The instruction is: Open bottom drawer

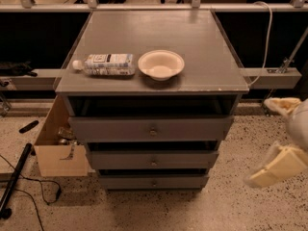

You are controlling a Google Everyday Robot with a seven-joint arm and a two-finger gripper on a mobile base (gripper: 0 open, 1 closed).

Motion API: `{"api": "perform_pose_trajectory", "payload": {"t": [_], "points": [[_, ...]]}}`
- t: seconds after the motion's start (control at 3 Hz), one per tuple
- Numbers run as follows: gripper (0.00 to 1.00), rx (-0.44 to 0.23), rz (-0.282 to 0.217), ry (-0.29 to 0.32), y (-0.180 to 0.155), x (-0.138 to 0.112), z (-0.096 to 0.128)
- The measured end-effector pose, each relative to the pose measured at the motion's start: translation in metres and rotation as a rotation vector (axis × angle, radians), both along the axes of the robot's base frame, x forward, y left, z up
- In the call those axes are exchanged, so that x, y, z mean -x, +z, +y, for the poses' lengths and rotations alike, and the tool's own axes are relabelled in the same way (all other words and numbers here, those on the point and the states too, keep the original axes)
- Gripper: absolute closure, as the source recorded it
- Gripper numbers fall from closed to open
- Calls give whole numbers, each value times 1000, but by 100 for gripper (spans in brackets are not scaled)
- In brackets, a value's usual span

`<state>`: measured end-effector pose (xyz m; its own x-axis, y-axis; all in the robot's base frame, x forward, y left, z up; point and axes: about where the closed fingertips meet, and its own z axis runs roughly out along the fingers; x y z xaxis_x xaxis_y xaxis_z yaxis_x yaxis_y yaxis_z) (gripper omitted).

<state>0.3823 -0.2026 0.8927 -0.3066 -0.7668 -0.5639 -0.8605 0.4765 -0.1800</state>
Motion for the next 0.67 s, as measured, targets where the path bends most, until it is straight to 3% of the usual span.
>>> {"api": "perform_pose_trajectory", "payload": {"t": [0.33,0.67], "points": [[0,-132,27,1,-46,9,36],[0,-191,55,20,-79,3,63]]}}
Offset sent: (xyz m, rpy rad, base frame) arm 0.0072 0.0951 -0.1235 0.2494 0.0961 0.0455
